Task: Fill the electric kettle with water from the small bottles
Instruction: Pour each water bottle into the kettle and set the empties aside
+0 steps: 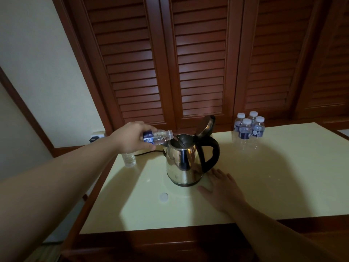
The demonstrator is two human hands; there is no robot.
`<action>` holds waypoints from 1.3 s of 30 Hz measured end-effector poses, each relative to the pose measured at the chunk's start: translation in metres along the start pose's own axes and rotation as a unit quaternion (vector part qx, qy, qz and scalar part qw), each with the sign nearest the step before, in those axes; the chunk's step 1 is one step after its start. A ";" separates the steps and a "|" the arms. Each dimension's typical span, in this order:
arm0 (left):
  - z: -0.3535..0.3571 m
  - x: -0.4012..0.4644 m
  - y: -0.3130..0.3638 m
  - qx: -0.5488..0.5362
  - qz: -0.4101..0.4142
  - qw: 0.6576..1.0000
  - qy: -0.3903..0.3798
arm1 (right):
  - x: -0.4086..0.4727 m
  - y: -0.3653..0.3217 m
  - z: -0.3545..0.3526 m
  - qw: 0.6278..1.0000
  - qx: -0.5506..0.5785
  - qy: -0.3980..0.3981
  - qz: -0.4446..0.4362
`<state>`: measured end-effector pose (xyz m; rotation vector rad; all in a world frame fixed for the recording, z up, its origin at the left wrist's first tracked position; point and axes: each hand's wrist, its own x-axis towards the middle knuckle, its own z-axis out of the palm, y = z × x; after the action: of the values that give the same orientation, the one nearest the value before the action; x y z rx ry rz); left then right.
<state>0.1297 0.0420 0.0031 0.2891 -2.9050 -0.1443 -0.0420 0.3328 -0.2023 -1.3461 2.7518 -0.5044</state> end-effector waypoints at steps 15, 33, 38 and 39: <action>-0.009 0.007 0.002 0.028 0.010 1.000 -0.005 | 0.000 -0.001 0.000 1.000 0.006 -0.004 0.012; -0.015 0.012 0.009 0.050 0.014 0.998 -0.032 | 0.001 -0.002 -0.002 1.000 0.010 -0.008 0.026; -0.019 0.017 0.014 0.070 0.008 0.996 -0.060 | 0.001 0.000 0.000 1.000 0.010 -0.006 0.021; -0.020 0.018 0.015 0.071 0.008 0.995 -0.064 | 0.000 -0.001 -0.001 1.000 0.011 -0.007 0.021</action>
<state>0.1147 0.0511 0.0279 0.2884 -3.0496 0.0489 -0.0418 0.3323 -0.2015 -1.2782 2.7484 -0.5183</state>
